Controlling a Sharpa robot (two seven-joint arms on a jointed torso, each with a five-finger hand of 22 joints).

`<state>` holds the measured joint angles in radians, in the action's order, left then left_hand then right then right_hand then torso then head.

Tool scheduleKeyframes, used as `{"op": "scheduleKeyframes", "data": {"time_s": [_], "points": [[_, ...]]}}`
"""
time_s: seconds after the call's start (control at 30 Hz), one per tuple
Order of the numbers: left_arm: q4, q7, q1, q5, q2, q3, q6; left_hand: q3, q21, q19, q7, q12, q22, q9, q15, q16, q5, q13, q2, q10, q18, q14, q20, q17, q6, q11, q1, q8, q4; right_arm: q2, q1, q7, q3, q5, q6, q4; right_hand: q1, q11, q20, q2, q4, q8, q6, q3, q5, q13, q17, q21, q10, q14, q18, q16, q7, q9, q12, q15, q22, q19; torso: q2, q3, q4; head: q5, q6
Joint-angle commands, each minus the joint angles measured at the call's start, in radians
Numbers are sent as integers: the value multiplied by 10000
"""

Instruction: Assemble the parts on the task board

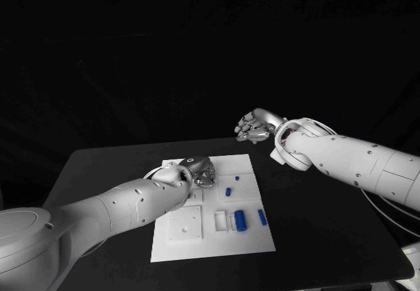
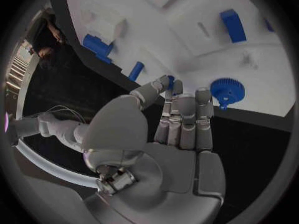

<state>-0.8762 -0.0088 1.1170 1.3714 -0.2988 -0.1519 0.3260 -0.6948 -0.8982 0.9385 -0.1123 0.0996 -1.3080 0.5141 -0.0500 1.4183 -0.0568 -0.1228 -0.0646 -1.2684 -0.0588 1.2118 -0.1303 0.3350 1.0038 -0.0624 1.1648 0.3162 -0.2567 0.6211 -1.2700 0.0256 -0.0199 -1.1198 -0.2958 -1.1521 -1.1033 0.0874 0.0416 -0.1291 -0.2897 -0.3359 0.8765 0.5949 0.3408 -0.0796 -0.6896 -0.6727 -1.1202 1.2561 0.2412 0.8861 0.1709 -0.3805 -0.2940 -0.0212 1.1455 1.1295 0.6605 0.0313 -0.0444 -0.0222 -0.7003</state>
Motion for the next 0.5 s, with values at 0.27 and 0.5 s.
{"op": "scheduleKeyframes", "data": {"time_s": [0.27, 0.5], "points": [[-1186, 207, 506, -916, -959, 206, -63, -49, -44, 41, 12, 21, -182, 7, -18, 67, -52, -5, 10, -52, -333, 74, -164, 14, 74, 4, 26, 28, -7, 74, 1, 44, 4, -3, 23, 57, 64, 6, -91, 23, 0, -14, -7, 66, 86, 11, -21, -49, -65, 38, 206, 26, 36, 13, 75, -38, 18, 12, -25, -15, 40, 95, 67], [-1486, 244, 732, -1041, -1661, 216, -187, -52, -52, 49, 13, 20, -183, 4, -20, 69, -47, -4, 5, -59, -333, 79, -168, 15, 77, 6, 22, 28, -11, 126, 2, 44, 4, 0, 31, 57, 65, 6, -91, 21, 0, -15, -6, 71, 99, 11, -24, -49, -69, 40, 206, 26, 36, 13, 79, -38, 20, 12, -46, -26, 92, 164, 78]]}}
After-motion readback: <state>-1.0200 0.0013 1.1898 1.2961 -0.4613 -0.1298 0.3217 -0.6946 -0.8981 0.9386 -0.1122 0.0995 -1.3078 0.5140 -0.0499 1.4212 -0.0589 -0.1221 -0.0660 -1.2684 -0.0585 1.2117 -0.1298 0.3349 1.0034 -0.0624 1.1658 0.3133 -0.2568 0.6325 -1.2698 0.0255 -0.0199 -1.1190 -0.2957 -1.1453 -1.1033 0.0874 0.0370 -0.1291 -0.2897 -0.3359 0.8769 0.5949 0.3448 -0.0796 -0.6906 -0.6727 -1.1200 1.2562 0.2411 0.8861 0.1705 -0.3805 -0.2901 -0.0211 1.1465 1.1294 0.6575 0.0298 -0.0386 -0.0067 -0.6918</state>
